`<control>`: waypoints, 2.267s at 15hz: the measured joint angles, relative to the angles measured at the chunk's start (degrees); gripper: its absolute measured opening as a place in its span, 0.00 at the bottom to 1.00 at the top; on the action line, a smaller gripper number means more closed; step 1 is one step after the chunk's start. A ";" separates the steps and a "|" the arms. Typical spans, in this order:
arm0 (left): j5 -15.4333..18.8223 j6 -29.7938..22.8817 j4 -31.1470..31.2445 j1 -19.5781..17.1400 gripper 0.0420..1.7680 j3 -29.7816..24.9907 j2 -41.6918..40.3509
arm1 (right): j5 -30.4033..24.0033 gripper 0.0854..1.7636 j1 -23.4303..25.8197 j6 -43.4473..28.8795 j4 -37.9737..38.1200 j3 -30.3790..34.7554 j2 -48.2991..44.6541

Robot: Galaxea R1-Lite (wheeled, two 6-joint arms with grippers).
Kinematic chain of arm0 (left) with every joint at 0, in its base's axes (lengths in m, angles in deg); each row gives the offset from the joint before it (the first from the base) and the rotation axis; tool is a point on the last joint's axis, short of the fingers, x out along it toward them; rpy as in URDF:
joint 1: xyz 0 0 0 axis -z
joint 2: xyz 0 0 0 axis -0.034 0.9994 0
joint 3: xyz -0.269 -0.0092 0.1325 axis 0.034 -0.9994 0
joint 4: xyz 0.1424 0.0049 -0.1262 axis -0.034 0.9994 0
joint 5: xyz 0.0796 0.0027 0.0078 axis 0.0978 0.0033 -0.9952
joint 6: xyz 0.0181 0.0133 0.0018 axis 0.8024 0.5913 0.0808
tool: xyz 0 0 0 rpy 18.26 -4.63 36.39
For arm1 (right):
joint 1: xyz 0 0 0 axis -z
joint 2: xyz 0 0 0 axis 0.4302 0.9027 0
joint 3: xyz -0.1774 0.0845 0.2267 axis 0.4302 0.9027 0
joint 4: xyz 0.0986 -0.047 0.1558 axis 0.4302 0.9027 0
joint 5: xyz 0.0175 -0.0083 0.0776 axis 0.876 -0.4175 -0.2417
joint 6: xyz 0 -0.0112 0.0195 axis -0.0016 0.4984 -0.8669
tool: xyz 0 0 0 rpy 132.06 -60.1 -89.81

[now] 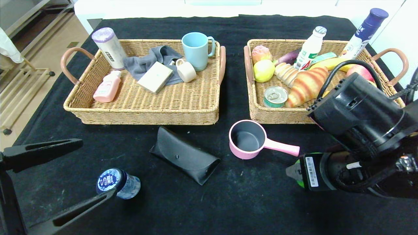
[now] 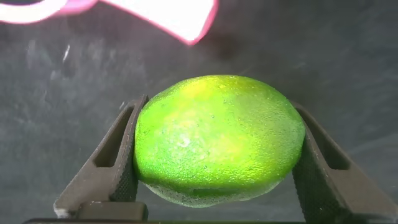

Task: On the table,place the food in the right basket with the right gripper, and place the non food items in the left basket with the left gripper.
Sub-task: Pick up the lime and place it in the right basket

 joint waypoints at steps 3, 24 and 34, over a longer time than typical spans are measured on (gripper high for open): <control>0.09 0.11 0.02 0.04 0.97 -0.11 -0.09 | 3.50 0.77 1.54 2.60 -0.74 -1.07 -0.68; 0.17 0.28 -0.02 0.06 0.97 0.24 -1.02 | 6.34 0.77 12.29 23.78 -29.00 -17.31 8.22; 0.17 0.28 -0.16 0.04 0.97 0.29 -1.24 | 6.10 0.77 12.37 27.92 -40.75 -17.36 12.68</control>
